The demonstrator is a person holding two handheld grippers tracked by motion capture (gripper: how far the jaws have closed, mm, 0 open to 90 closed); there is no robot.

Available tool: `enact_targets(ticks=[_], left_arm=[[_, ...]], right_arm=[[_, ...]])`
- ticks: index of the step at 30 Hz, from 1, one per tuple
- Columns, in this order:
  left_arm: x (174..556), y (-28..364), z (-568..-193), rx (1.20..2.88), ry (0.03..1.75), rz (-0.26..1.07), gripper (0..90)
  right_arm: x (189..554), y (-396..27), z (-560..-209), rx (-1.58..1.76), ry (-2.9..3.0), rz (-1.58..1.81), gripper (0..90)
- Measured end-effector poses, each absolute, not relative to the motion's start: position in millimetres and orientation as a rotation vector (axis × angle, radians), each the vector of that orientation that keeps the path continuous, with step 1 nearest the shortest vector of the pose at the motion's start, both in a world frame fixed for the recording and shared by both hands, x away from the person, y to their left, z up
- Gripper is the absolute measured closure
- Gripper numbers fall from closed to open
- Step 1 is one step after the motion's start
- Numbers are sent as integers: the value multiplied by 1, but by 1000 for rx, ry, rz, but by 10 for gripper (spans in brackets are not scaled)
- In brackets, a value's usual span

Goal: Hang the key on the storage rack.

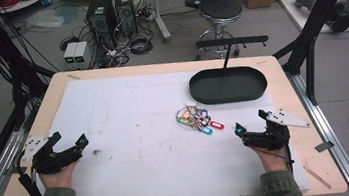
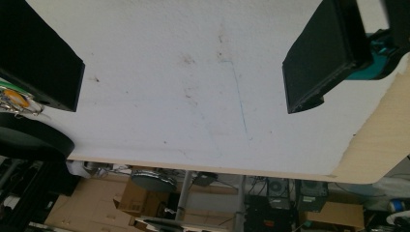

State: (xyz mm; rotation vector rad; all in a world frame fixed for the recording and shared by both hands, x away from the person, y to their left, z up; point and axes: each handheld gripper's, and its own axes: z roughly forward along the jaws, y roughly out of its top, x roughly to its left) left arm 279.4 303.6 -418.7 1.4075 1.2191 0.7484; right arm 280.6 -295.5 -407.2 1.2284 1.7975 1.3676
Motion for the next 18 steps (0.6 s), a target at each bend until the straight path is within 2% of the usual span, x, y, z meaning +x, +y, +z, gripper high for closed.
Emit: enact_targets(ticks=[18], left_arm=[[278,303,-419,1408,1224,741,17]], right_arm=[[305,-277,-396,1179,1916,1316,4]])
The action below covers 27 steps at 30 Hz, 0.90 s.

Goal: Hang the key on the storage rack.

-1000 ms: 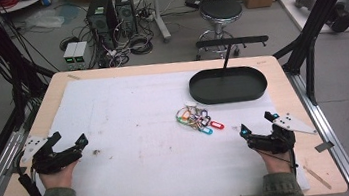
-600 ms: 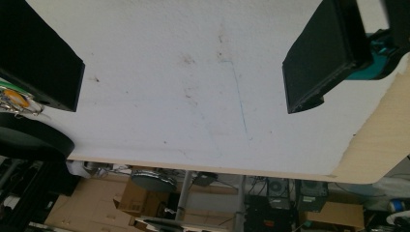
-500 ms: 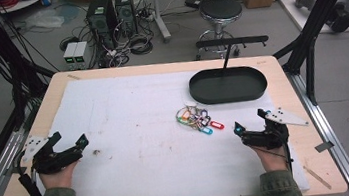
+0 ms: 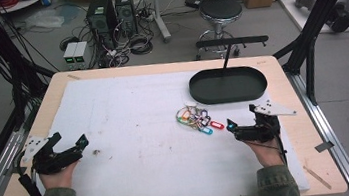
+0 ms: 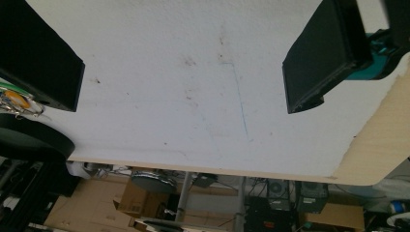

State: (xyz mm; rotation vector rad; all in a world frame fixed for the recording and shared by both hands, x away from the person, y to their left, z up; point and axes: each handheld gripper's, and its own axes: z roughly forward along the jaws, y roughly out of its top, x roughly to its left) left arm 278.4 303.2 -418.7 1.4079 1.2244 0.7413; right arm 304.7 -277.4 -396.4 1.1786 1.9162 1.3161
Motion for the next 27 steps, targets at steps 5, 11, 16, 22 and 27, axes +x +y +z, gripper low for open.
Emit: enact_targets(ticks=[5,11,16,22,27], left_arm=[[279,303,-419,1411,1225,738,17],[279,304,-419,1403,1227,731,17],[279,304,-419,1402,1228,726,17],[280,304,-419,1400,1229,721,17],[280,304,-420,1396,1230,714,17]], right_arm=[[312,-271,-391,1168,1934,1312,4],[323,-263,-386,1169,1965,1305,4],[330,-254,-384,1138,1986,1283,4],[342,-244,-385,1159,2044,1269,4],[352,-235,-390,1153,2110,1235,4]])
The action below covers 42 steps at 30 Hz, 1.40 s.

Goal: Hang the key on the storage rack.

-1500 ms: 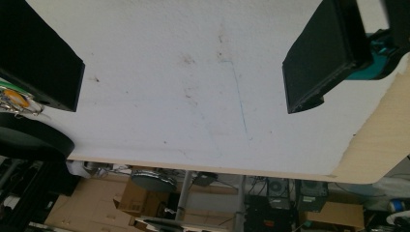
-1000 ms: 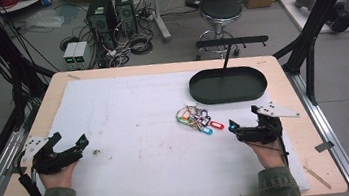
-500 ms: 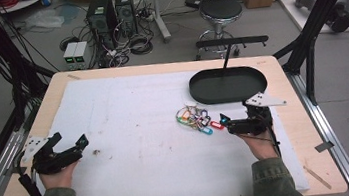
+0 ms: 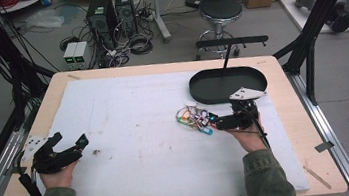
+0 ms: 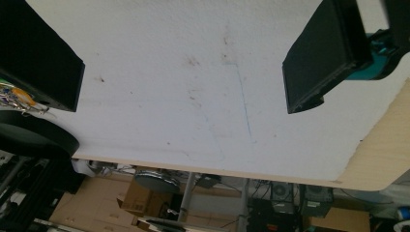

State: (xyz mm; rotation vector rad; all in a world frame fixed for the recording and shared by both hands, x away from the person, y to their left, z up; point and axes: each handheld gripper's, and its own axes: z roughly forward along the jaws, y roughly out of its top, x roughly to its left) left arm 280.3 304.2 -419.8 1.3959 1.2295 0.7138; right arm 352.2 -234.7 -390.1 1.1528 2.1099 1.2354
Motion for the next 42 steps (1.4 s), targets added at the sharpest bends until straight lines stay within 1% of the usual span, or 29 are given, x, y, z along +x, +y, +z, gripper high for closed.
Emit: enact_targets(ticks=[14,16,24,26,27,29,31,33,36,42], left_arm=[[281,304,-420,1390,1229,706,17],[281,304,-420,1392,1229,703,17],[281,304,-420,1386,1229,701,17],[282,305,-420,1387,1230,699,17],[282,305,-420,1387,1230,699,17],[281,305,-420,1387,1230,698,17],[282,305,-420,1385,1231,696,17],[282,305,-420,1384,1231,693,17],[282,305,-420,1383,1229,693,17],[282,306,-420,1380,1231,690,17]], right_arm=[[373,-229,-405,1178,2223,1133,6],[375,-229,-407,1177,2233,1125,41],[384,-219,-410,1150,2349,1012,62],[388,-214,-409,1139,2387,989,99],[389,-212,-408,1125,2397,974,132],[392,-208,-407,1115,2424,957,159],[395,-206,-406,1102,2458,933,228],[398,-205,-406,1114,2478,914,250],[403,-205,-408,1135,2514,899,320],[404,-202,-413,1144,2547,832,419]])
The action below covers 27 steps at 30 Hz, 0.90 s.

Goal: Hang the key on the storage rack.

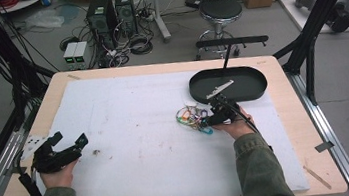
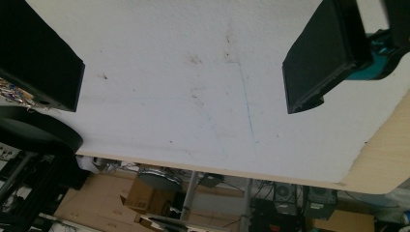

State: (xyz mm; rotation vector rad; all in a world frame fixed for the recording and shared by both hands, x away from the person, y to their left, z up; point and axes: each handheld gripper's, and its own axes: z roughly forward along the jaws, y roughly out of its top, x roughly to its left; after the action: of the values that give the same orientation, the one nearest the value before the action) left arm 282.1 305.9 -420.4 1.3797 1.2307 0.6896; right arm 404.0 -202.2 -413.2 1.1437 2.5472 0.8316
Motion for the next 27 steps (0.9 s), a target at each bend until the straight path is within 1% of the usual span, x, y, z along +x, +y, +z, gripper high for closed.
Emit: enact_targets(ticks=[4,7,9,11,12,20,27], left_arm=[[282,306,-420,1379,1231,688,17],[282,306,-420,1371,1220,681,17],[282,306,-420,1369,1219,681,17],[282,306,-420,1372,1221,678,17],[282,306,-420,1370,1220,678,17],[282,307,-420,1366,1224,675,17],[282,308,-420,1362,1224,670,17]], right_arm=[[405,-202,-415,1167,2576,832,527],[405,-202,-417,1167,2625,828,641],[405,-201,-418,1162,2642,809,739],[405,-201,-418,1159,2650,804,756],[405,-201,-418,1165,2651,812,853],[402,-202,-415,1139,2638,819,871],[396,-209,-402,1123,2597,891,871]])
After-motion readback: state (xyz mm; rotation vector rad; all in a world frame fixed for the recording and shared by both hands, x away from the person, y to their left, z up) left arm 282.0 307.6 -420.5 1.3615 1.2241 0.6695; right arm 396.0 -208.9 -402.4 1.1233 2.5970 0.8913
